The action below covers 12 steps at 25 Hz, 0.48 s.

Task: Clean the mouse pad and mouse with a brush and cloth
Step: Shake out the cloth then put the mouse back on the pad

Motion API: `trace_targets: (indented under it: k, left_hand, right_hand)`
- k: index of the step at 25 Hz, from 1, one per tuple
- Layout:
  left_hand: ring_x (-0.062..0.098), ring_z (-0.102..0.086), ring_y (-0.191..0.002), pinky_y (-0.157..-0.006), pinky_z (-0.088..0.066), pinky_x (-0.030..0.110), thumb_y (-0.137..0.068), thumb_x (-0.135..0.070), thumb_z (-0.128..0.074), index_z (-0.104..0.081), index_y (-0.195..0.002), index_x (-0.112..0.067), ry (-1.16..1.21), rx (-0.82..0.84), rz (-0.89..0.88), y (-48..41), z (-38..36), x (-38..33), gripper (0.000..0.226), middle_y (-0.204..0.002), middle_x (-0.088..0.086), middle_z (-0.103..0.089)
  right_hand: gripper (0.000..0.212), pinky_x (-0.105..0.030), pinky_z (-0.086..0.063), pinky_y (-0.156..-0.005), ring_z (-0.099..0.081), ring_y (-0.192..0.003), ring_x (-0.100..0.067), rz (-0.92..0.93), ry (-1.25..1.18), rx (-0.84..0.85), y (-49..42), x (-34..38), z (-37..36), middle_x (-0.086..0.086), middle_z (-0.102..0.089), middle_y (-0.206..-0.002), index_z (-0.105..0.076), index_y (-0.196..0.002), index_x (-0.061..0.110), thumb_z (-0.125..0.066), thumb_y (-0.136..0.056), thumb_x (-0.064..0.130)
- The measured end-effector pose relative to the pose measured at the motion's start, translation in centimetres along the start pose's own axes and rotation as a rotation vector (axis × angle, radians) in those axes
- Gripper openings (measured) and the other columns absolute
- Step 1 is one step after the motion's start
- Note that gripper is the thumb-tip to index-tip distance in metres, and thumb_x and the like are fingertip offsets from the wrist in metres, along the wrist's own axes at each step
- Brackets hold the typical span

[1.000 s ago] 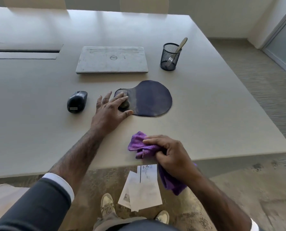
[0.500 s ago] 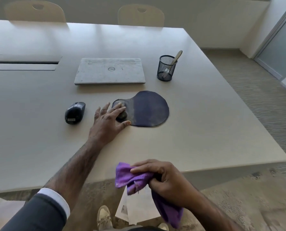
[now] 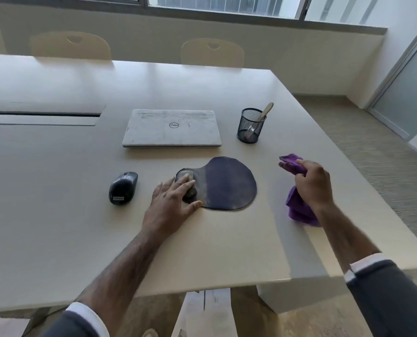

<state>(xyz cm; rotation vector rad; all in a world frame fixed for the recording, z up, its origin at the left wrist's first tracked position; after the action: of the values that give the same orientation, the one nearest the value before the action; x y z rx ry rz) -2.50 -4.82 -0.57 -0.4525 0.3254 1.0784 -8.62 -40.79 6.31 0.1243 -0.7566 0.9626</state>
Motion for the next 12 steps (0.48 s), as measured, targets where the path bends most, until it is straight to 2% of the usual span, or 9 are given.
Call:
trace_targets:
  k: [4,6,8,10,12]
  left_hand:
    - [0.017,-0.021,-0.153,-0.127,-0.010,0.042,-0.094,-0.061,-0.057,-0.042,-0.153,-0.033,0.011,0.004,-0.010,0.0,0.2,0.0,0.067,-0.165,-0.015,-0.030]
    - [0.017,-0.020,-0.153,-0.127,-0.009,0.042,-0.094,-0.060,-0.056,-0.041,-0.154,-0.033,0.017,0.001,-0.019,0.1,0.2,0.0,0.067,-0.165,-0.015,-0.029]
    - [0.016,-0.018,-0.154,-0.127,-0.007,0.041,-0.095,-0.061,-0.055,-0.040,-0.154,-0.034,0.019,0.001,-0.021,0.1,0.1,0.1,0.067,-0.166,-0.016,-0.027]
    - [0.016,-0.016,-0.154,-0.127,-0.005,0.041,-0.095,-0.062,-0.053,-0.039,-0.155,-0.034,0.015,0.010,-0.020,-0.2,0.0,0.3,0.067,-0.166,-0.016,-0.025]
    - [0.015,-0.015,-0.154,-0.127,-0.004,0.041,-0.095,-0.063,-0.052,-0.037,-0.155,-0.035,0.001,0.018,-0.023,-0.2,-0.1,0.4,0.068,-0.167,-0.016,-0.023]
  right_hand:
    - [0.047,-0.043,-0.042,-0.110,-0.051,-0.133,-0.040,-0.014,0.133,0.072,-2.3,-0.3,-2.7,-0.025,-0.054,-0.145,-0.058,-0.137,-0.001,-0.050,-0.091,0.000]
    - [0.059,-0.047,-0.030,-0.120,-0.031,-0.149,-0.036,-0.013,0.292,0.240,-2.5,-0.4,-4.6,-0.021,-0.033,-0.162,-0.039,-0.153,0.006,-0.051,-0.096,0.017]
    - [0.071,-0.050,-0.016,-0.124,-0.008,-0.158,-0.029,-0.045,0.472,0.372,-2.0,-1.0,-6.0,-0.009,-0.009,-0.172,-0.016,-0.163,0.018,-0.043,-0.101,0.038]
    - [0.073,-0.052,-0.012,-0.125,0.000,-0.159,-0.026,-0.047,0.567,0.371,-1.8,-1.4,-6.4,-0.002,-0.002,-0.173,-0.007,-0.164,0.025,-0.033,-0.101,0.052]
    - [0.077,-0.054,-0.012,-0.125,0.000,-0.159,-0.026,-0.042,0.595,0.357,-1.5,-1.3,-6.5,-0.001,-0.001,-0.173,-0.005,-0.164,0.028,-0.029,-0.100,0.064]
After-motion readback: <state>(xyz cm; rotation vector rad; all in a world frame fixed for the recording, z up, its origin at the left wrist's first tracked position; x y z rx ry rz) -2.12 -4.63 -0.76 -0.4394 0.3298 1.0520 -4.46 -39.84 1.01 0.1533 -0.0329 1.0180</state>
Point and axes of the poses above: each hand's wrist, its own y-axis away from the middle knuckle, its own z-axis out of the back of the hand, x = y × z, the point moved 3 cm from there along -y, towards the middle knuckle
